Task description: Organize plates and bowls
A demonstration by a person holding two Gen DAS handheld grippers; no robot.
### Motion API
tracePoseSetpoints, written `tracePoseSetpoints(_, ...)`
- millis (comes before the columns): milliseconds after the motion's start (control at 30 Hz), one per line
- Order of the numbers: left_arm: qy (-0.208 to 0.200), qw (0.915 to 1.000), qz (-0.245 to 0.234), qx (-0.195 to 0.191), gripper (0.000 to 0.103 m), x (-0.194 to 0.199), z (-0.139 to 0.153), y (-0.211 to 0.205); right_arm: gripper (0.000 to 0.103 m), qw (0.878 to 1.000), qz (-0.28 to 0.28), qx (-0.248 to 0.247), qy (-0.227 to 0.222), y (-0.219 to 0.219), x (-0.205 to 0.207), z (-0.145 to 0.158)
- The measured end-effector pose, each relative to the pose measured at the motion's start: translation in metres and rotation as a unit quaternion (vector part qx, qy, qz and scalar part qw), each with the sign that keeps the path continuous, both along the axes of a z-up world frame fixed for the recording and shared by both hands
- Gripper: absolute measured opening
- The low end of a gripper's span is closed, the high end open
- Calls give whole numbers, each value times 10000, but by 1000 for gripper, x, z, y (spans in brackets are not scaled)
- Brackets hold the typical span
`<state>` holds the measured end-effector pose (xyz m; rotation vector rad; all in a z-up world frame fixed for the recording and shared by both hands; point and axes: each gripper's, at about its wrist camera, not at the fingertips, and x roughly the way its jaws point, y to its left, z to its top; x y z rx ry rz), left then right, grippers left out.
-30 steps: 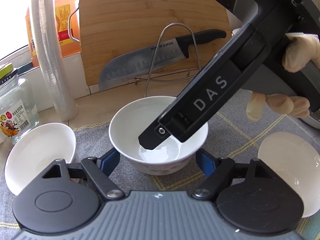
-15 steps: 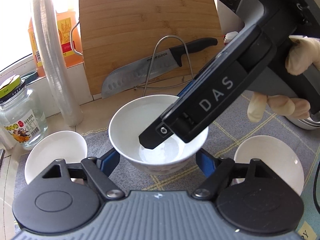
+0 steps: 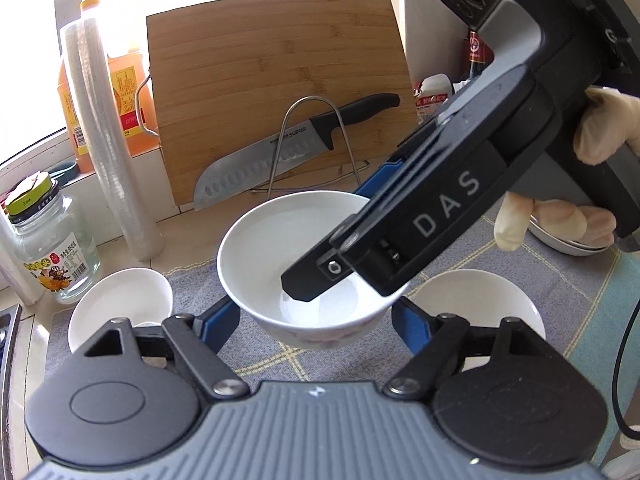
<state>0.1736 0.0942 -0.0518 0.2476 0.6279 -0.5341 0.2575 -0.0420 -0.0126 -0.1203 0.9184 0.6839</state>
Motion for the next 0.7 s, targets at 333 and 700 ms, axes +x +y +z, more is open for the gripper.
tracePoseSetpoints(333, 30, 9997, -229, 18, 83, -21, 9, -10, 85, 9998, -174, 42, -3, -15, -29, 7)
tracePoseSetpoints(700, 70, 9982, -587, -43, 83, -45, 12, -27, 85, 9986, -521, 1, 27, -39, -61, 9)
